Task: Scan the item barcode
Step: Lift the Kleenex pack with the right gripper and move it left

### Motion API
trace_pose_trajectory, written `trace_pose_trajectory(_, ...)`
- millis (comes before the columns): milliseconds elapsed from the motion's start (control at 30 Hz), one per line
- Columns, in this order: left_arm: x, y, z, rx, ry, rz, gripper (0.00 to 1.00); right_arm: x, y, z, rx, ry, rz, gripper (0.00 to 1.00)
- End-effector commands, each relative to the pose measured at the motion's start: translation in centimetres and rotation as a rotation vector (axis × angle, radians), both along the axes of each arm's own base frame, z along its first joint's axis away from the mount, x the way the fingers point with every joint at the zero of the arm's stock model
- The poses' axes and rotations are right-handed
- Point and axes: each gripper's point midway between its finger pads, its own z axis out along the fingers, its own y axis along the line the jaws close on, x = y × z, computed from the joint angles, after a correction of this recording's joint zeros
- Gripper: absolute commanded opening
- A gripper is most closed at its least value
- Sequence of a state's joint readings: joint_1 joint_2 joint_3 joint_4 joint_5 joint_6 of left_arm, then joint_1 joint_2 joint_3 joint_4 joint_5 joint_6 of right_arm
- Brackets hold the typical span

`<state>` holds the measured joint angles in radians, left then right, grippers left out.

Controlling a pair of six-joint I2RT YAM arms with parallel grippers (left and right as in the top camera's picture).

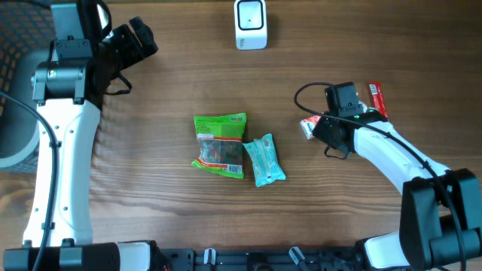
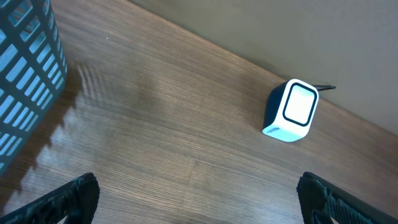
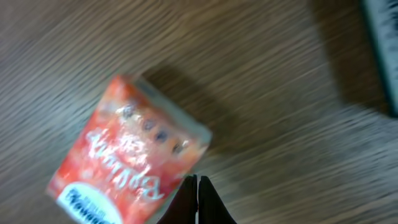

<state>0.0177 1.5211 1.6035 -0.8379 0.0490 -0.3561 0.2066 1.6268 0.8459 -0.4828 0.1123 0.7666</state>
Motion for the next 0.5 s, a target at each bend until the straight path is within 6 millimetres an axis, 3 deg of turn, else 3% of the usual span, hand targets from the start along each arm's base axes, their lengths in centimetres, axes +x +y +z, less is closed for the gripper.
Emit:
trace_pose_trajectory(0, 0.1, 0.2, -0.1, 0.021, 0.0, 0.003, 1.0, -0.2, -1.5, -0.9, -0.075, -0.028, -0.042, 0.04)
trace_pose_trajectory(167, 0.1, 0.3, -0.1, 0.02, 0.0, 0.004, 1.0, 1.0, -0.4, -1.1, -0.015, -0.102, -0.016, 0.04)
trace_pose_trajectory(300, 0.1, 0.2, -0.1, 0.021, 0.0, 0.003, 1.0, 4.2, 0.3, 0.6, -0.097, -0.237, 0.22, 0.04)
trace_pose_trajectory(467, 0.1, 0.2, -0.1, 0.021, 0.0, 0.003, 1.0, 5.7, 1.3, 1.6, -0.127, -0.308, 0.377, 0.11)
